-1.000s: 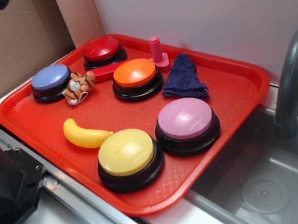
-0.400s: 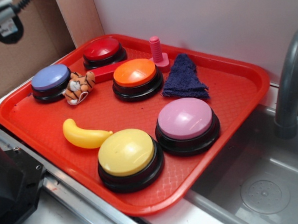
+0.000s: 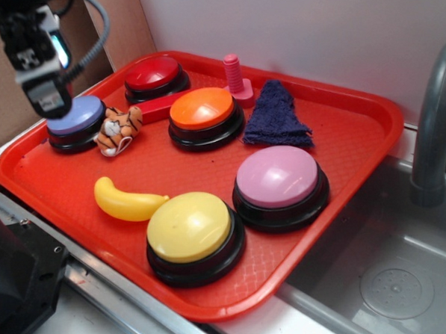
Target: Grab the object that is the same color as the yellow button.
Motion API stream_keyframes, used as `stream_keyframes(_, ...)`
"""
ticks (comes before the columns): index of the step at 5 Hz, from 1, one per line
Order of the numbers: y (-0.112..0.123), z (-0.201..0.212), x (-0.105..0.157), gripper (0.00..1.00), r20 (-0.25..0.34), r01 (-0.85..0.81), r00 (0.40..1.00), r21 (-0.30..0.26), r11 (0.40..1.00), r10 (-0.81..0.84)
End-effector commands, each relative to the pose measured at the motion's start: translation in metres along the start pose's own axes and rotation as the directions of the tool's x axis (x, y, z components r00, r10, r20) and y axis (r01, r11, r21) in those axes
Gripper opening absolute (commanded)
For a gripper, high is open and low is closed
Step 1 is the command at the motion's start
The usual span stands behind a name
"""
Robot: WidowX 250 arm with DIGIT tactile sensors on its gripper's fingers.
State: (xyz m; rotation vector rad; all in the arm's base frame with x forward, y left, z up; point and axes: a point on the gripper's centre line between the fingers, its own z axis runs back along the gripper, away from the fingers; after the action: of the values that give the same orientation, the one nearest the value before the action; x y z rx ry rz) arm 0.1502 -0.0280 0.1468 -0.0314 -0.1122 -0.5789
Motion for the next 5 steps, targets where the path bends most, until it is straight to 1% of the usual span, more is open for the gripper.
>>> stream_keyframes(1, 0.0, -0.047, 0.004, 1.0, 0.069, 0.32, 0.947, -0.108, 0.941, -0.314)
stream_keyframes(2, 0.002, -0.067, 0.002, 1.0, 0.034, 0.344, 0.939, -0.106, 0.933, -0.342)
stream_keyframes(3, 0.008, -0.093, 0.002, 1.0, 0.013, 0.369, 0.929, -0.113, 0.923, -0.37)
stream_keyframes(4, 0.012, -0.108, 0.001, 1.0, 0.001, 0.389, 0.92, -0.109, 0.915, -0.391)
stream_keyframes(5, 0.017, -0.119, -0.003, 1.0, 0.033, 0.413, 0.91, -0.094, 0.906, -0.412)
